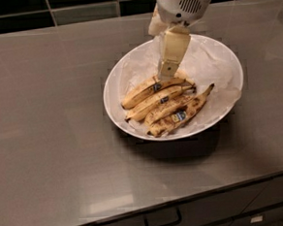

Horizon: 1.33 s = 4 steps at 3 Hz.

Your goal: Pick banana from white bowl

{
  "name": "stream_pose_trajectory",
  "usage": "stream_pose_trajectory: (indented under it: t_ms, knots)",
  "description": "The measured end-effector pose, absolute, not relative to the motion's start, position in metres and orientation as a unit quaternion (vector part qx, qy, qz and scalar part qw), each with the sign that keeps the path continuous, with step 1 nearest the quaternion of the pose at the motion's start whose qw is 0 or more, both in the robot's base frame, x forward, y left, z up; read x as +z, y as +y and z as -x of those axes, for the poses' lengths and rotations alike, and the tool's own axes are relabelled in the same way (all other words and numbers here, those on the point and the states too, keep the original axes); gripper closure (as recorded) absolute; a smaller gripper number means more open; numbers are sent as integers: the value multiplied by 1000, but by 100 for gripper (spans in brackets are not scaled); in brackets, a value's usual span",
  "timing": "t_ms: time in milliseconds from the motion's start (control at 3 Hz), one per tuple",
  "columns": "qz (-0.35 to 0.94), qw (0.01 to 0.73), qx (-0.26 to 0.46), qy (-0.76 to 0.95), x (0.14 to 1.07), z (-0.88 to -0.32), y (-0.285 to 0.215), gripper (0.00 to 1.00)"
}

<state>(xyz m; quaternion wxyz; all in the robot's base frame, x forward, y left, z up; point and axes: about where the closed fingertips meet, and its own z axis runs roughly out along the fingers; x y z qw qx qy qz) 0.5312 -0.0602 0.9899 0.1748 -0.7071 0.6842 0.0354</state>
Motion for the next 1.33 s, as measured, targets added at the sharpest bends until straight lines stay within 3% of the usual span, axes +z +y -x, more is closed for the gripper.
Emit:
stream_pose_trajectory:
  t_ms: [333,667,1000,1333]
  knots:
    - [706,184,33,683,991,-535,-57,5]
    - [706,190,32,682,992,-538,-54,0]
    - [701,187,52,686,974,-540,-49,0]
    - [694,173,78,694,946,-539,-45,11]
